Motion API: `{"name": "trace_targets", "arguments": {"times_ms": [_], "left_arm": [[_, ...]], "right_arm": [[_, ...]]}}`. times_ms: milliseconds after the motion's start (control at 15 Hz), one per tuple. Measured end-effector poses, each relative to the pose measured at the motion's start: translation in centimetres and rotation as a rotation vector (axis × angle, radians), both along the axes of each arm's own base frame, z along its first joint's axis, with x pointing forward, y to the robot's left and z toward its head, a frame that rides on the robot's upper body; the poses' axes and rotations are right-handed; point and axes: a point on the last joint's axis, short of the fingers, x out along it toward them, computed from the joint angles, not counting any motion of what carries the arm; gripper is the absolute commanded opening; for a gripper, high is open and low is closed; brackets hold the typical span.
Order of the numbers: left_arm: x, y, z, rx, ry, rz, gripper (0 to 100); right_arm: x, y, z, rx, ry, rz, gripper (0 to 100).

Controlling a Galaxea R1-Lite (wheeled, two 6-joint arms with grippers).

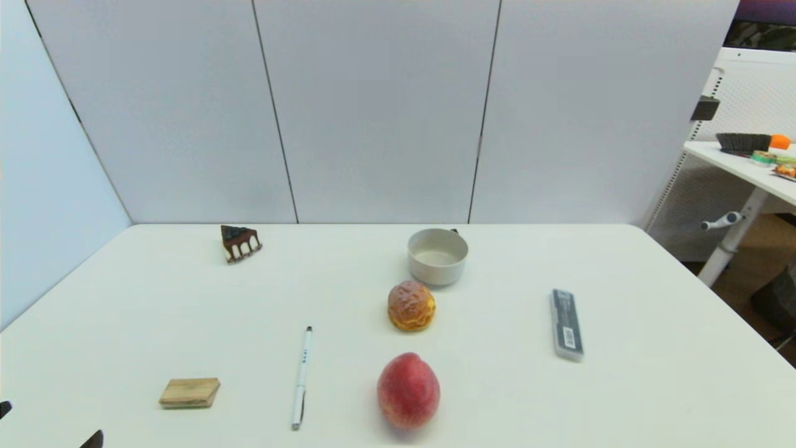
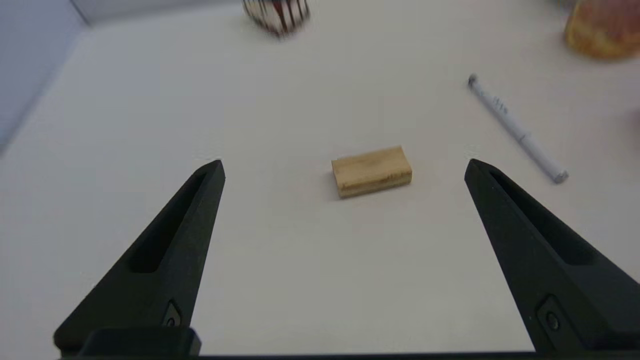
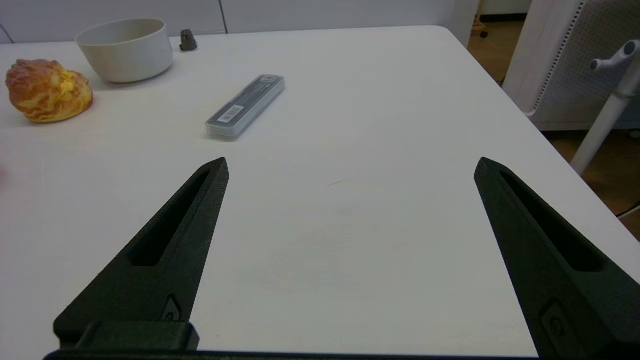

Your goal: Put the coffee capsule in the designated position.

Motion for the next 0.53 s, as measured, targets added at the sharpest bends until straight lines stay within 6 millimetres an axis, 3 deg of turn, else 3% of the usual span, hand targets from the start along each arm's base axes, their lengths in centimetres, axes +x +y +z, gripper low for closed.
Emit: {"name": "trace_targets", "arguments": {"times_ms": [267,533], "left_arm": [[-2.9,0.2,-3.7,-0.025,-0.118,0.096,100],[-3.5,0.2,-4.2,-0.113,-0.16,0.124,100]], "right_arm": [[0.0,0.0,0.0,0.0,0.0,0.0,100],[0.0,0.0,0.0,0.0,0.002,0.0,100]]}}
